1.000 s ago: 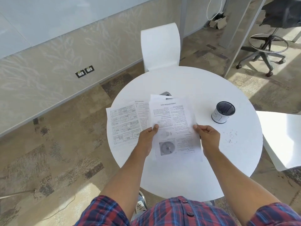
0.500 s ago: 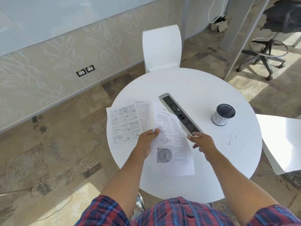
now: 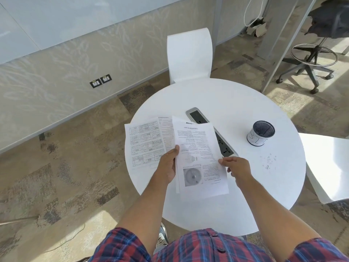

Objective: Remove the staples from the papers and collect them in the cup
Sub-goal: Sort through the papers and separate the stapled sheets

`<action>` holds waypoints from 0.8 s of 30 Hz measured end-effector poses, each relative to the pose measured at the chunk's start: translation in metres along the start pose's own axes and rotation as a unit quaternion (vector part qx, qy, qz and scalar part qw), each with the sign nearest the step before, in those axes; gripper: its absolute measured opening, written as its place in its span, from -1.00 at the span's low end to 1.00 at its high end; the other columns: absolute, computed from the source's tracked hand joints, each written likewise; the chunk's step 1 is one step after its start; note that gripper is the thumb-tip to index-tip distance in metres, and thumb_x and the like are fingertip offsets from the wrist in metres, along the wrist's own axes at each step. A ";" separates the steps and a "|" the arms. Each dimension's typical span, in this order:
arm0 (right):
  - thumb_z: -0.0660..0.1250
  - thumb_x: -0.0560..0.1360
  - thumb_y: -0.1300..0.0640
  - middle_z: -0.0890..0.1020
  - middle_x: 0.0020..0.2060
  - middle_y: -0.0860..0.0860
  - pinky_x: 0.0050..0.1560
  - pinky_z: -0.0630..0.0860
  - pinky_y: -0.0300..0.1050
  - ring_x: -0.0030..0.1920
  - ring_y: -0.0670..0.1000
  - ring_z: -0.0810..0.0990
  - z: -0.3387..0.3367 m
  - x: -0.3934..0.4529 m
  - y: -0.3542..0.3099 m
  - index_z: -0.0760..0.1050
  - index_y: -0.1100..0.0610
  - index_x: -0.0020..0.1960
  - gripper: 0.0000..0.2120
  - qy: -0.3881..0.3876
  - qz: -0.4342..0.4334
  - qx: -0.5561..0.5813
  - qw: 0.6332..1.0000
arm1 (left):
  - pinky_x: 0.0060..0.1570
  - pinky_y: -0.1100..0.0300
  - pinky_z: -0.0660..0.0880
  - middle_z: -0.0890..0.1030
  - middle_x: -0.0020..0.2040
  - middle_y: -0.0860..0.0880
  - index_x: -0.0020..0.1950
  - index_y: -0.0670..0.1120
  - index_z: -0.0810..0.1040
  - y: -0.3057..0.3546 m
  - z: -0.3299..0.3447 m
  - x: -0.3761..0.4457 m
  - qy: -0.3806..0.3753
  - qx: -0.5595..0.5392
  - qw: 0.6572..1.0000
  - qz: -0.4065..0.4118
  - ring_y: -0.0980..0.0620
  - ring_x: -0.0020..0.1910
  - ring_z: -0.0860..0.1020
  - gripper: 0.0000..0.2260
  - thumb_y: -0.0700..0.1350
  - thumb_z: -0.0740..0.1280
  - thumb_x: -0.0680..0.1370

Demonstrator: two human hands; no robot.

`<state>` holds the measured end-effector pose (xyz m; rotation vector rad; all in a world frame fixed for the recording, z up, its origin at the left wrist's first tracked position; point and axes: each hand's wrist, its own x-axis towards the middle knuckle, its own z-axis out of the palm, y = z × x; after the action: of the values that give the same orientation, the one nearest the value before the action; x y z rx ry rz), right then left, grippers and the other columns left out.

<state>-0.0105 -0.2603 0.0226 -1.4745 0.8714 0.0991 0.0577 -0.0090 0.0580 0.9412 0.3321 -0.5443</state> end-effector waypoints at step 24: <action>0.38 0.54 0.15 0.52 -0.32 -0.02 -0.04 0.45 -0.07 -0.32 -0.07 0.48 -0.035 0.004 -0.036 0.52 -0.01 -0.15 -0.88 0.222 -0.199 0.168 0.940 | 0.28 -0.08 0.58 0.71 0.24 -0.13 0.37 -0.14 0.60 0.009 -0.020 0.015 0.043 0.117 0.992 0.029 -0.16 0.27 0.65 -0.70 -0.25 0.35 0.64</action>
<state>-0.0030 -0.2990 0.0548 -1.3355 0.8743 -0.6777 0.0746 0.0069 0.0451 1.1996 0.3211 -0.4962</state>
